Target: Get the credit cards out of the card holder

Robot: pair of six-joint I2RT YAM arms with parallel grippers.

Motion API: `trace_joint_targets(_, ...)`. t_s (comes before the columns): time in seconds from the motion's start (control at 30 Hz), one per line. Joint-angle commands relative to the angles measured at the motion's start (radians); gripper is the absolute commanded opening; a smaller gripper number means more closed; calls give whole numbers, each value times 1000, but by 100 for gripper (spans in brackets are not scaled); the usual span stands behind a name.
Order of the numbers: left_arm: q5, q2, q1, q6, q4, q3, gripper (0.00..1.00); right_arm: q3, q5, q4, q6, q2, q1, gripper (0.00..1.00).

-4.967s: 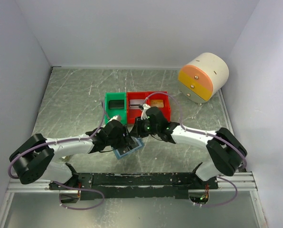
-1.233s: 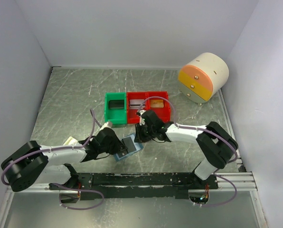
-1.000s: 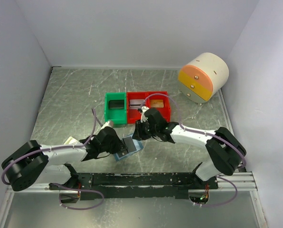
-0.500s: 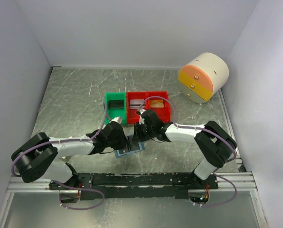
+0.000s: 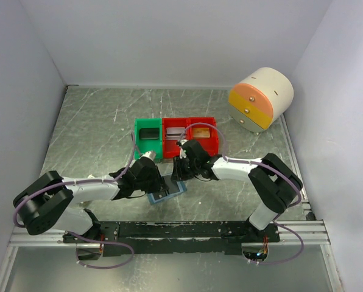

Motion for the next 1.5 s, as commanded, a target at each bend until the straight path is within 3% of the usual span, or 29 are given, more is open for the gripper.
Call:
trace_joint_targets(0.0,26,-9,-1,-56,73,-35,26,11,4,-37,-22,19,-9,30)
trace_joint_targets(0.1,24,-14,0,-93,96,-51,26,7,2,-37,-22,13,-9,30)
trace_joint_targets(0.3,10,-34,-1,-129,66,-56,11,1,1,-35,-20,10,-11,30)
trace_joint_targets(0.5,-77,-91,0,-119,-131,-28,9,-5,1,-29,-15,17,-12,30)
trace_joint_targets(0.73,-99,-132,0,-101,-156,-38,13,0,-6,-31,-13,23,-13,30)
trace_joint_targets(1.1,-84,-117,0,-100,-118,-34,13,-20,-94,83,27,-109,-3,29)
trace_joint_targets(1.47,-79,-107,0,-114,-78,-32,21,9,-114,46,-31,79,-4,30)
